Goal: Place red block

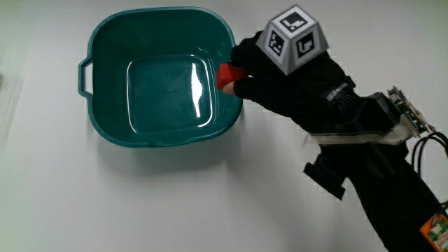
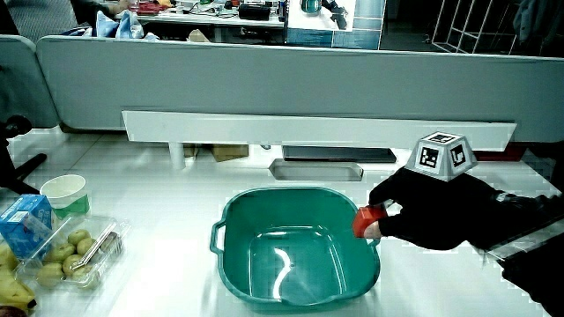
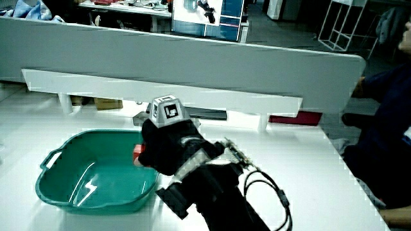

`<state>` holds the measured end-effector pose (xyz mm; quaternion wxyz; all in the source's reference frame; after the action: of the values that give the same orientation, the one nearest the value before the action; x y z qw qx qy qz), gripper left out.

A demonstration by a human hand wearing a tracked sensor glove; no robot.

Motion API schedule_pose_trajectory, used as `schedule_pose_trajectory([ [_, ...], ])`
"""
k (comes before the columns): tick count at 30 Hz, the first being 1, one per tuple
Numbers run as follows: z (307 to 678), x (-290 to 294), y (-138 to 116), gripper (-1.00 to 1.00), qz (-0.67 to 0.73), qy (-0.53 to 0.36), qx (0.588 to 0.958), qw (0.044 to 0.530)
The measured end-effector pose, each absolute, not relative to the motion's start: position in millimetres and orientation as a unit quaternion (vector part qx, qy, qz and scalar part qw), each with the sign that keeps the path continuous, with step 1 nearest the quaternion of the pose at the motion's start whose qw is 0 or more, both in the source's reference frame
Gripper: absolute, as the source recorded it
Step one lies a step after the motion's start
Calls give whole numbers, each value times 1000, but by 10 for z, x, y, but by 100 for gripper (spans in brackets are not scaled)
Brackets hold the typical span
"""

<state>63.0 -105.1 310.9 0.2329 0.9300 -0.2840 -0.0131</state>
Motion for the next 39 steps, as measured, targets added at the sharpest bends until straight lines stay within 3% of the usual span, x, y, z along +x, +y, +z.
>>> schedule_pose_trajectory([
  [2,3152,563,-1069,0,-3,-295,921,254],
  [3,3117,522,-1064,0,-11,-291,927,237],
  [15,3205,181,-1075,0,4,-322,915,243],
  [39,3933,-170,-1134,0,7,-317,894,316],
])
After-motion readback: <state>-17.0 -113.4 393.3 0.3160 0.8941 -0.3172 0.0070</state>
